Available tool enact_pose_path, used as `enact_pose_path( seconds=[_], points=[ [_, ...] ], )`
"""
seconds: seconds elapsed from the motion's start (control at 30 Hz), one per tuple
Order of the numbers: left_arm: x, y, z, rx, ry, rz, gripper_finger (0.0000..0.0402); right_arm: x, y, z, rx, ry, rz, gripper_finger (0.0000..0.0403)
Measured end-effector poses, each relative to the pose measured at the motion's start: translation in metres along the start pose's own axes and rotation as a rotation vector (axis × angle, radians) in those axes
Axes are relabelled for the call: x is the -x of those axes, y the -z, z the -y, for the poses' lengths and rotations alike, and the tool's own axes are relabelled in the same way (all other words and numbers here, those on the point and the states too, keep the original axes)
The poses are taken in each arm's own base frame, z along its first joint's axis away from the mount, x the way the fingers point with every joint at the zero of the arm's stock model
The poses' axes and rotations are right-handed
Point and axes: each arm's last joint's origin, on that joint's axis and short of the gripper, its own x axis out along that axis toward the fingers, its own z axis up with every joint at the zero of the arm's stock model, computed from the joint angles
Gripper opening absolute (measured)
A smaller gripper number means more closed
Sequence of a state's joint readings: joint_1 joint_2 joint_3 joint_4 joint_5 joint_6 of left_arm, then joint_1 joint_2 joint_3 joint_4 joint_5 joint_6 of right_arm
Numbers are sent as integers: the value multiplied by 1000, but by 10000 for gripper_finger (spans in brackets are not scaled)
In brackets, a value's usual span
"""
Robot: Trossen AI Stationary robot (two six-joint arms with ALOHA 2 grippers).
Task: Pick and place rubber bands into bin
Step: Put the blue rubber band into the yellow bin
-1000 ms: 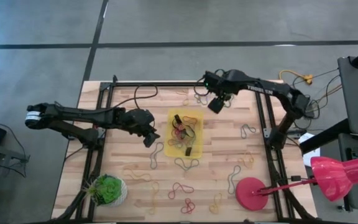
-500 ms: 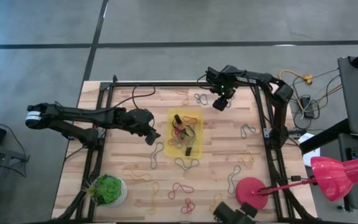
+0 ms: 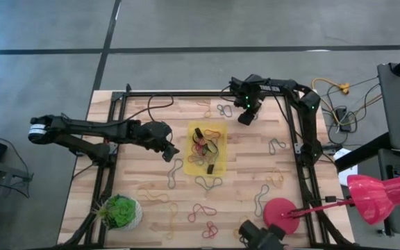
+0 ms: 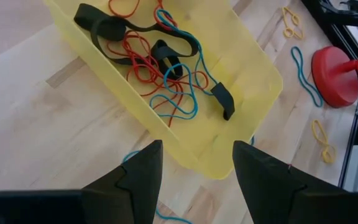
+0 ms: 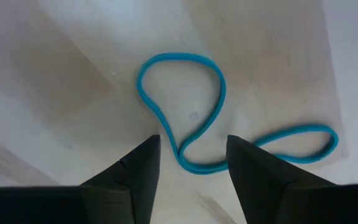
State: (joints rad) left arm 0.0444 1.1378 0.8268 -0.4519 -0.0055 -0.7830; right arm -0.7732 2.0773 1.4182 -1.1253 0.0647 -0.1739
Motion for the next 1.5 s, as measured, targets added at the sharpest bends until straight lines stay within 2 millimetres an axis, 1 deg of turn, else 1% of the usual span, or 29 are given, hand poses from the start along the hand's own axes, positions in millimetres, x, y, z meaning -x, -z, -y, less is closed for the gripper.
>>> enact_pose_path(
  seconds=[0.17,0.3,0.47,0.6,0.73,0.8,0.97,1.1,1.2,1.27,1.33,1.4,1.5],
  points=[
    [0,0,0,0,0,0,180,-11,-1,-1,0,-27,-36,127],
    [0,0,0,0,1,0,180,-15,1,-2,3,-37,-52,79],
    [0,0,0,0,1,0,180,-15,1,-3,3,-103,-50,19],
    [0,0,0,0,1,0,180,-15,1,-6,1,-175,-46,9],
    [0,0,0,-1,2,0,180,-8,5,-16,24,-297,-32,8],
    [0,0,0,-3,2,1,180,3,5,-22,49,-330,34,8],
    [0,0,0,-7,4,0,180,54,27,-29,78,-375,193,8],
    [0,0,0,-14,4,1,180,99,55,-40,78,-413,332,8],
    [0,0,0,-33,3,2,180,125,77,-51,42,-435,415,8],
    [0,0,0,-38,3,3,180,143,90,-64,41,-473,476,8],
    [0,0,0,-39,3,3,180,160,100,-83,69,-517,553,8],
    [0,0,0,-40,3,3,180,172,103,-102,87,-559,611,8],
    [0,0,0,-40,4,3,180,185,100,-127,103,-620,697,8]
  ],
)
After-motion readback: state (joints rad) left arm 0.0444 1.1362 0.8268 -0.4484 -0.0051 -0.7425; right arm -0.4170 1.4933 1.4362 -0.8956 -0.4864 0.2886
